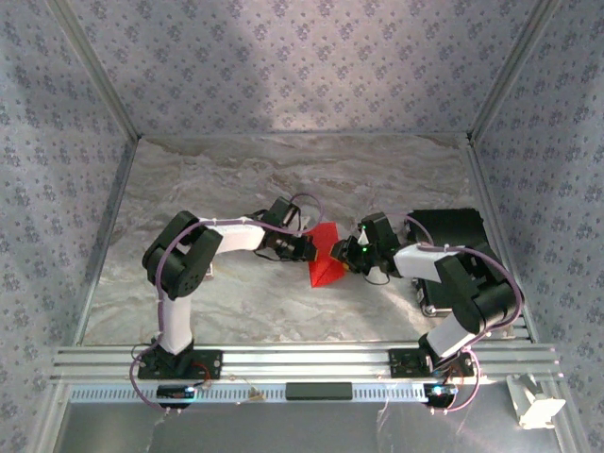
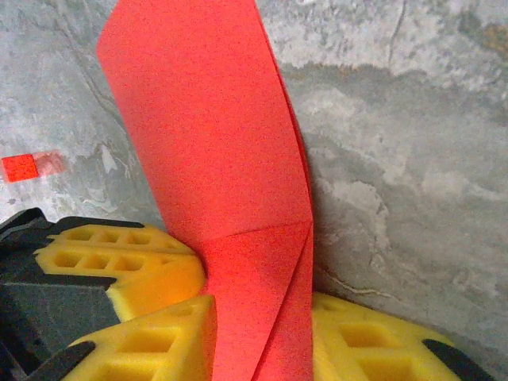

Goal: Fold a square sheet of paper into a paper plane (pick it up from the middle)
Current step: Turn over the paper at the center of the table.

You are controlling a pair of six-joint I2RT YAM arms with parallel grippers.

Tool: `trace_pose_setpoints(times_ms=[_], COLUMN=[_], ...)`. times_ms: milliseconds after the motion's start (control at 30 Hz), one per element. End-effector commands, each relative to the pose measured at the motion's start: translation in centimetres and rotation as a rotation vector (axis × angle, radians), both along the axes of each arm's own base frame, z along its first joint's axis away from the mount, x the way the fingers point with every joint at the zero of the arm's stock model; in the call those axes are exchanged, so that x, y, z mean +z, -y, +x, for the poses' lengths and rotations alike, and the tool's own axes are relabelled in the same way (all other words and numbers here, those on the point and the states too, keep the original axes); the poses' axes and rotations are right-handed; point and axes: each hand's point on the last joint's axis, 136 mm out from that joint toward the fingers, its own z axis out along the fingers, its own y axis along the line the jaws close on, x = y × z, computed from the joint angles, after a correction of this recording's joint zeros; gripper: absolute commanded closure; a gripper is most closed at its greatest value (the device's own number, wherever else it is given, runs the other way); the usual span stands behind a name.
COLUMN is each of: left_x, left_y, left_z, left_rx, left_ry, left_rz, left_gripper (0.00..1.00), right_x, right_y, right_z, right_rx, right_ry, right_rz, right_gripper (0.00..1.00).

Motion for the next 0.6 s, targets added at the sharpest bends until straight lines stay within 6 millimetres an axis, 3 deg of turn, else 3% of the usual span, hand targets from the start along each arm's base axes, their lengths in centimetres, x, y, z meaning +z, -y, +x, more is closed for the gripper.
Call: trace_pose_setpoints(times_ms=[0,567], left_x=[-0.79,-0.6], left_y=[-1.13,-1.27], left_z=[-0.99,-0.96], left_rx=[0.008,0.02], left_ry=[-0.041,-0.042], left_rz=[0.037,0.026], left_gripper=[1.0,0.99], right_x=[-0.53,-0.53], right_y=[0.07,0.14], right_z=[0.0,0.69], right_rx=[0.001,0.024], right_ry=[-0.003,0.041], right_rz=[0.029,0.066], right_gripper=[0.7,0.79])
